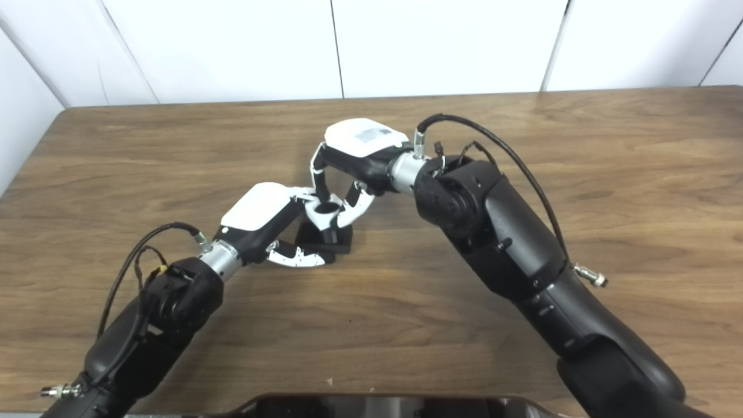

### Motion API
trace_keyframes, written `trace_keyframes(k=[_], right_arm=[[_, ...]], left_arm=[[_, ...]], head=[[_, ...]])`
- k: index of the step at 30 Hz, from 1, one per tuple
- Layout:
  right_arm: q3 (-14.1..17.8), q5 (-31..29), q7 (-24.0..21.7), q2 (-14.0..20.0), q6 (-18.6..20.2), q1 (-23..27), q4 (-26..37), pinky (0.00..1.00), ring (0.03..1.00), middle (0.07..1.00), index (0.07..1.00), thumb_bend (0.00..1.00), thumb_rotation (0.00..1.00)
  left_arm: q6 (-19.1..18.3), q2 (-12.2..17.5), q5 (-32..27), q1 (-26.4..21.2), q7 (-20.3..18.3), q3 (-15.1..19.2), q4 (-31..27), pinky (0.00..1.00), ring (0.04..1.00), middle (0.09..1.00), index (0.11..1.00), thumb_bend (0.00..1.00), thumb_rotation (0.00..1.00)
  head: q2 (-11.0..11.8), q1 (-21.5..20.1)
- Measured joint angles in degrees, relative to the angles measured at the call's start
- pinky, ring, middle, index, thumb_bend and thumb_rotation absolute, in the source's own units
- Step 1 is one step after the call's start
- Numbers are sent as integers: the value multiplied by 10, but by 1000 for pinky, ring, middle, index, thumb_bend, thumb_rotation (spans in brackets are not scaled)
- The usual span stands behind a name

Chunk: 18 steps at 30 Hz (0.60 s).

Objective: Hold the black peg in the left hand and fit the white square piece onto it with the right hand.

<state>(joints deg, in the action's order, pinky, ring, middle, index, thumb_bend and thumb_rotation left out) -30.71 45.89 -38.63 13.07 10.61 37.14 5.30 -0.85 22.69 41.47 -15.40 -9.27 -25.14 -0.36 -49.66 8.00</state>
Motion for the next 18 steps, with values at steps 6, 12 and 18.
trace_keyframes(k=[6, 12, 18], right_arm=[[1, 3, 1, -2, 0, 0, -1, 843, 861, 776, 481, 511, 146], [1, 3, 1, -3, 0, 0, -2, 838, 856, 774, 481, 511, 146], [1, 4, 1, -3, 0, 0, -2, 834, 857, 779, 481, 512, 150]], left_arm=[[0, 0, 0, 0, 0, 0, 0, 835, 837, 854, 564, 798, 243], [-1, 0, 0, 0, -1, 0, 0, 832, 835, 854, 562, 797, 247], [-1, 0, 0, 0, -1, 0, 0, 840, 839, 853, 563, 801, 254]], head=[[0, 0], [-2, 0], [-2, 1]])
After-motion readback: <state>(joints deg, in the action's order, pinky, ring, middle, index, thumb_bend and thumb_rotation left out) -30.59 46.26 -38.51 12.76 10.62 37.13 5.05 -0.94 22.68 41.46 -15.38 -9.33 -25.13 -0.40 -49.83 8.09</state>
